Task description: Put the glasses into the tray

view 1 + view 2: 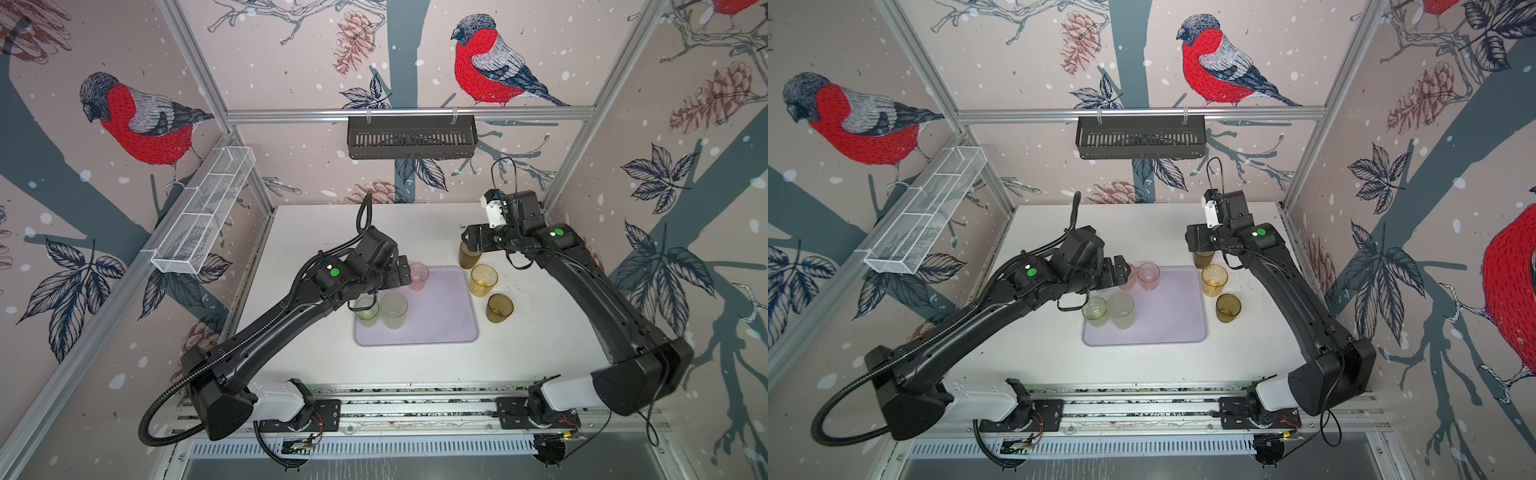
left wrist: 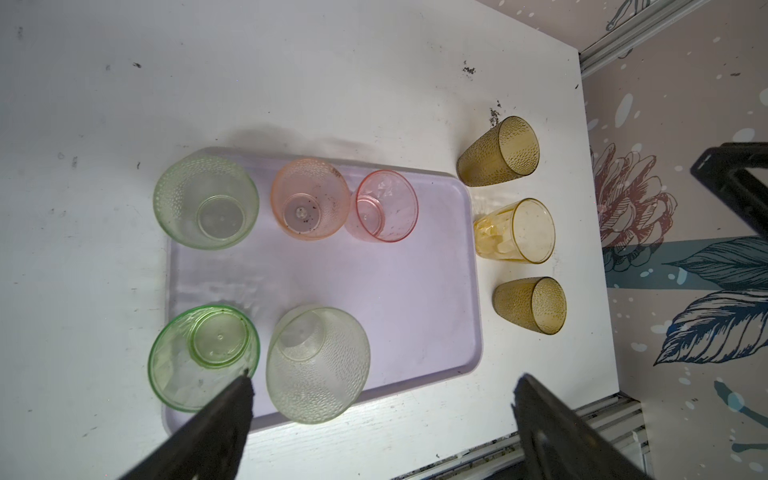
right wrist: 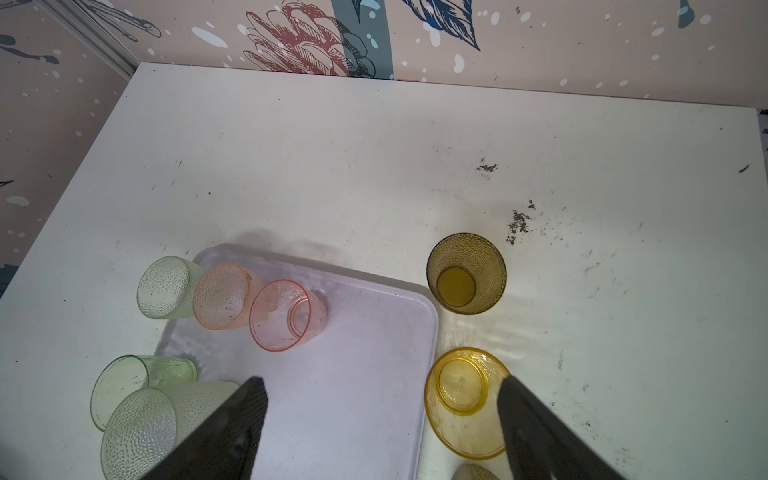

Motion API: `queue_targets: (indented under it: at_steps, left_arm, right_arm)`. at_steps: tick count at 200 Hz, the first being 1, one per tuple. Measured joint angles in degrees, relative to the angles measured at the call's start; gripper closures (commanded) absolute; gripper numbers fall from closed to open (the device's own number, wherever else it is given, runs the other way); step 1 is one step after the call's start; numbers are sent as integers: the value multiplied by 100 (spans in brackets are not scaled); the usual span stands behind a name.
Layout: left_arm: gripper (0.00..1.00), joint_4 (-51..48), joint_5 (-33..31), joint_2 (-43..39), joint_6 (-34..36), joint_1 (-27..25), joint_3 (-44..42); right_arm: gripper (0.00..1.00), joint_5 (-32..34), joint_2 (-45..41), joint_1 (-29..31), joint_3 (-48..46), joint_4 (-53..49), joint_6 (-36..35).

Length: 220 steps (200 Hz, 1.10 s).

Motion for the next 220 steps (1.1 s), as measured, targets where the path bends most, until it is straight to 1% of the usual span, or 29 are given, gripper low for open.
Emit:
queue_targets:
  at_steps: [30,72,111,143,177,220]
  left_arm:
    - [3,7,0,396,-17,-42,337]
    - [6,4,83,868,-17,-109,776]
    - [8,4,212,1368,28,-205,1281]
    - [9,26,297,1729,116,-476,1449]
    - [8,72,393,2057,116,-831,1670]
    - [5,184,387,2214,109,-1222,1716]
  right_arm:
    - [10,-382,-109,-282,-197,125,-2]
    - [9,-599,-297,-415,-413,308,9]
    - [9,-643,-542,-828,-719,337,15]
    - [9,-702,-839,-1110,-1172,437,31]
    - [9,-734,-1266,-1362,-1499,420,55]
    - [9,-732,-1923,-1408,-1932,225,149]
